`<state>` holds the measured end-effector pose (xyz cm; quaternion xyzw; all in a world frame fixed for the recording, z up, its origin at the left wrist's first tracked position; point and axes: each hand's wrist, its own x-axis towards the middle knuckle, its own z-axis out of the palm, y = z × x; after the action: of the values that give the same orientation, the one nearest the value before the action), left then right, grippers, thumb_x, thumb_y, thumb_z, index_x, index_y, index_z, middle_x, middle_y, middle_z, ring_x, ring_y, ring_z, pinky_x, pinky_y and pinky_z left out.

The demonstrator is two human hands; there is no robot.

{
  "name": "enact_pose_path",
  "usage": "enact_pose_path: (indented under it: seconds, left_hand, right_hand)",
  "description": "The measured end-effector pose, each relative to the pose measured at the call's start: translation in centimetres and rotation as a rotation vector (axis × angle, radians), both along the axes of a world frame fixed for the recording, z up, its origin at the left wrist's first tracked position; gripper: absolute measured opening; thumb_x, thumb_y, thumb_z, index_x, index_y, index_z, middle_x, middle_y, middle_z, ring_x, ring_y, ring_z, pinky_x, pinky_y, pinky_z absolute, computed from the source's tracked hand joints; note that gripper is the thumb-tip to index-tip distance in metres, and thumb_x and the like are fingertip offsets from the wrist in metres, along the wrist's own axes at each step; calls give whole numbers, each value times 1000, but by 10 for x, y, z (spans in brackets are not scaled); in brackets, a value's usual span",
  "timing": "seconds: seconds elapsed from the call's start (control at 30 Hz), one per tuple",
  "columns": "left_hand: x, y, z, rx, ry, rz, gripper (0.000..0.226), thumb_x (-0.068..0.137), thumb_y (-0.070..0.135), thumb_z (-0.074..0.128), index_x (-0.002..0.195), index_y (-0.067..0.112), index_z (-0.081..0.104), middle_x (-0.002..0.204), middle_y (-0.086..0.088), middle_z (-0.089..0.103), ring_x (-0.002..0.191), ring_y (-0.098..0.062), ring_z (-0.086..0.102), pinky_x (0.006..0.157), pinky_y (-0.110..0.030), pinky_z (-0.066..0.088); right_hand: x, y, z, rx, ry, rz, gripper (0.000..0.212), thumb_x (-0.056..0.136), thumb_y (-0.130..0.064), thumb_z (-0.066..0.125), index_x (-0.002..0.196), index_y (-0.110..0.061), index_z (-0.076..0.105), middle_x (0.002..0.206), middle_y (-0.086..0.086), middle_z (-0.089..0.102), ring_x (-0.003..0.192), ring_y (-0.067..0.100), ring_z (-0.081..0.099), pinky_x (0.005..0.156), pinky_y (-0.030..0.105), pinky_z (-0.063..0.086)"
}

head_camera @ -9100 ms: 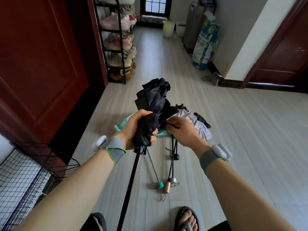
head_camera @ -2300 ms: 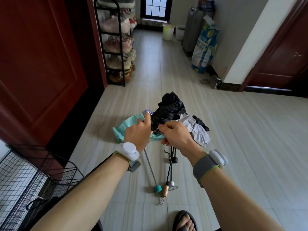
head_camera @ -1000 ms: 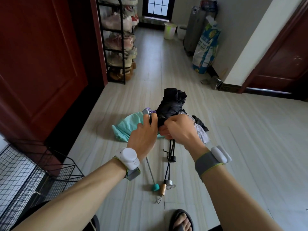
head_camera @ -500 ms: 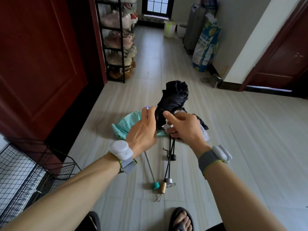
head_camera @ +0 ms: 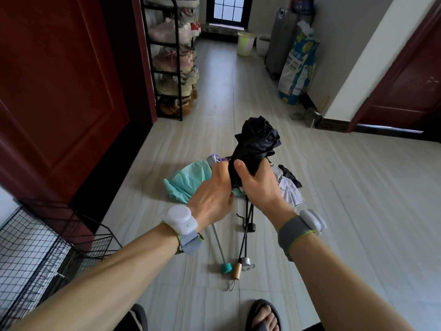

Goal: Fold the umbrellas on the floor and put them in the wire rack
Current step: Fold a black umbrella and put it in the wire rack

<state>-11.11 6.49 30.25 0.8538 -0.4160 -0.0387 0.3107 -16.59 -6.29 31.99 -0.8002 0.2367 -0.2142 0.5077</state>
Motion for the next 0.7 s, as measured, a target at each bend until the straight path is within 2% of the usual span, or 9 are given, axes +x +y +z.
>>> enact_pose_path:
  seconds: [0.07,0.1,0.23,0.3,0.37,0.47,0.53,0.63,0.7]
  left_hand:
    - [2,-1,-1,7,27,26,54,94,9,54,132,25,19,138,-17,41,89,-43,65,76,-54,55]
    - [5,-1,-2,10,65,53,52,95,10,54,134,19,21,132,-15,45,90,-39,65,75,-50,55]
    - [21,4,-5,-61,278,86,61,88,16,66,135,21,25,106,2,58,83,-17,65,61,-27,47]
    - [28,7,-4,-84,357,109,71,83,17,71,140,21,28,95,9,61,80,-11,65,62,-25,47]
    - [36,11,-2,-103,422,133,68,80,21,75,136,23,36,91,10,63,77,-9,66,62,-24,47]
    - [43,13,-2,-229,582,175,72,67,52,79,127,29,46,101,4,70,89,-15,71,76,-33,56]
    - [45,14,-1,-313,641,206,73,61,64,79,125,35,57,108,12,73,100,-9,70,89,-33,55]
    - [52,18,6,-440,696,344,41,68,48,88,102,35,70,93,19,75,92,-2,70,90,-27,55]
    - [63,25,7,-571,726,484,32,69,41,90,93,29,72,86,21,74,89,-4,70,88,-27,55]
  right_hand:
    - [5,1,-1,-3,29,-22,59,81,-64,61,110,-12,62,99,2,71,93,17,69,74,33,55]
    - [7,0,-1,15,42,-26,59,78,-66,62,108,-15,65,98,0,73,93,16,70,78,36,58]
    - [6,-4,-4,149,54,82,34,84,-54,74,97,-23,72,94,-5,78,93,13,74,90,43,60]
    - [7,-2,-4,288,48,115,45,82,-58,74,101,-18,72,100,5,78,96,25,75,93,52,58]
    - [12,0,-3,377,24,136,50,86,-57,69,107,-11,73,107,12,77,101,35,73,94,57,56]
    - [15,2,0,425,-20,163,30,100,-38,60,109,-14,76,109,6,78,104,27,74,99,50,56]
    - [16,7,1,368,-20,169,31,94,-46,63,104,-21,78,105,2,79,104,21,74,99,46,57]
    - [17,9,2,267,-10,104,35,89,-51,62,103,-24,78,99,-6,78,96,12,72,97,45,57]
    - [12,3,2,203,36,45,36,90,-53,60,103,-24,77,99,-10,76,99,13,69,95,43,56]
